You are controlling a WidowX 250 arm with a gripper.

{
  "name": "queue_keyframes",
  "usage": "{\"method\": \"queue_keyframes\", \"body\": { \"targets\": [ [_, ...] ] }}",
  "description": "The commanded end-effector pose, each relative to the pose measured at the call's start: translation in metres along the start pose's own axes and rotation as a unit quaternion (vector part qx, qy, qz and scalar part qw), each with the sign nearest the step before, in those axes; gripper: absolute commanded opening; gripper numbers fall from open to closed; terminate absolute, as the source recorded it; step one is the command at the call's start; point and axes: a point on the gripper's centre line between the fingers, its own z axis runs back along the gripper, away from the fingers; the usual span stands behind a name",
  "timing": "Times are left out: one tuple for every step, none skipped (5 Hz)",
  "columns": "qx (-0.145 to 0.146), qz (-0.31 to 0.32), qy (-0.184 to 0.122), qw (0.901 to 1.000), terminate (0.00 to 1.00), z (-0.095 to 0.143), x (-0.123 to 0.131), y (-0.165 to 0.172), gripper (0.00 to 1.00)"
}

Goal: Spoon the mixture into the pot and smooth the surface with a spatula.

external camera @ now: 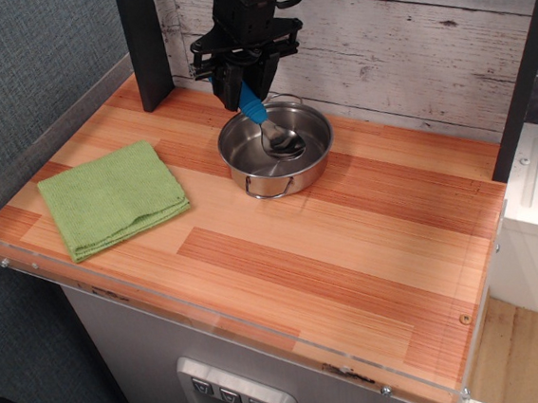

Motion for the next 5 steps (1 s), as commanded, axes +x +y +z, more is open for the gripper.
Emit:
{"method": "queue_keyframes", "body": {
  "targets": [
    [-0.043, -0.024, -0.021, 0.9986, 0.0, 0.021, 0.009, 0.004, 1.0],
    [-0.059, -0.017, -0.021, 0.9979, 0.0, 0.026, 0.009, 0.008, 1.0],
    [-0.07, -0.029, -0.021, 0.9969, 0.0, 0.031, 0.008, 0.008, 1.0],
    [-0.075, -0.03, -0.029, 0.9963, 0.0, 0.039, 0.007, 0.011, 1.0],
    [-0.096, -0.076, -0.003, 0.9924, 0.0, 0.045, 0.001, 0.02, 1.0]
  ]
}}
